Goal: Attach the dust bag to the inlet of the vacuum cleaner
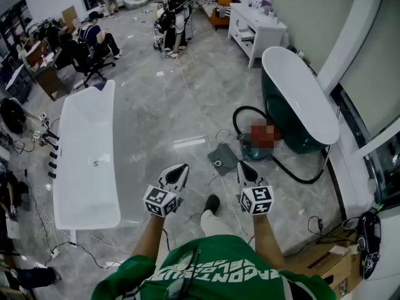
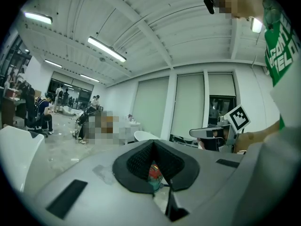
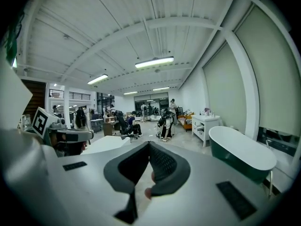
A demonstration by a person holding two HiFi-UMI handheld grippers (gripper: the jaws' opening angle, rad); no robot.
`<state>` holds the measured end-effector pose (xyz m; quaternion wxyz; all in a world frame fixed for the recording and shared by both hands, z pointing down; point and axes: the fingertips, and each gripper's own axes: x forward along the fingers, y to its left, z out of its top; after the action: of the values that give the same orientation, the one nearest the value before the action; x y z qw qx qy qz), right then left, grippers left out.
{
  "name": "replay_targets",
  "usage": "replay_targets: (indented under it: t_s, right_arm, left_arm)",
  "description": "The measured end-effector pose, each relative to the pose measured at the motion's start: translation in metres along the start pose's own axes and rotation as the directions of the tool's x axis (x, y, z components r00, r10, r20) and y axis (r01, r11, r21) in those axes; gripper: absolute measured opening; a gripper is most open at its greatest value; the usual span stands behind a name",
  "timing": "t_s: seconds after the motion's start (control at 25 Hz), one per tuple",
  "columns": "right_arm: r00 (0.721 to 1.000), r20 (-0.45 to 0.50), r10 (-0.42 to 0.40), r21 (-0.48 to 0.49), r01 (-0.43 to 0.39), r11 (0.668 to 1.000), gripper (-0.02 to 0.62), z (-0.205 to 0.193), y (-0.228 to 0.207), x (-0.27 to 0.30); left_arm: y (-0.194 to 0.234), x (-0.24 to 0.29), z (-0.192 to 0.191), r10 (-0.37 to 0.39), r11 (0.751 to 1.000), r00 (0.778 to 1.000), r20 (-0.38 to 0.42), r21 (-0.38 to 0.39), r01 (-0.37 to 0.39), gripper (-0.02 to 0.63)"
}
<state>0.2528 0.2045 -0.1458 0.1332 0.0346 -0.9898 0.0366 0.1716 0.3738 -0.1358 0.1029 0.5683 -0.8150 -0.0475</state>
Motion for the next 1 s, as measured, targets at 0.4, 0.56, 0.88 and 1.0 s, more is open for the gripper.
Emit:
replay_targets:
  t_s: [0.4,0.56,0.88,1.0]
  right_arm:
    - [0.999,-0.033,-0.032,-0.024,0.031,0.999,0.008,0.045,-0.062,0.126]
    - [0.997,-0.070,-0.030,-0.036,0.028,0.999,0.008,0.052,-0.061,0.177]
    - [0.989,-0.056,-0.135,-0.027,0.134,0.991,0.008,0.084,-0.036,0.279]
    - [0.980,-0.032,-0.196,0.009,0.197,0.980,0.008,0.099,-0.028,0.305]
  left_arm:
    - [0.105,0.111,0.040,-0.017,1.000,1.000,0.021,-0.025,0.017,0.005]
    - [0.149,0.137,0.050,-0.030,0.999,0.999,0.023,-0.033,0.030,0.005]
    - [0.264,0.179,0.077,-0.149,0.986,0.989,0.011,-0.068,0.150,0.005]
    - [0.291,0.200,0.097,-0.235,0.971,0.972,-0.008,-0.058,0.234,0.005]
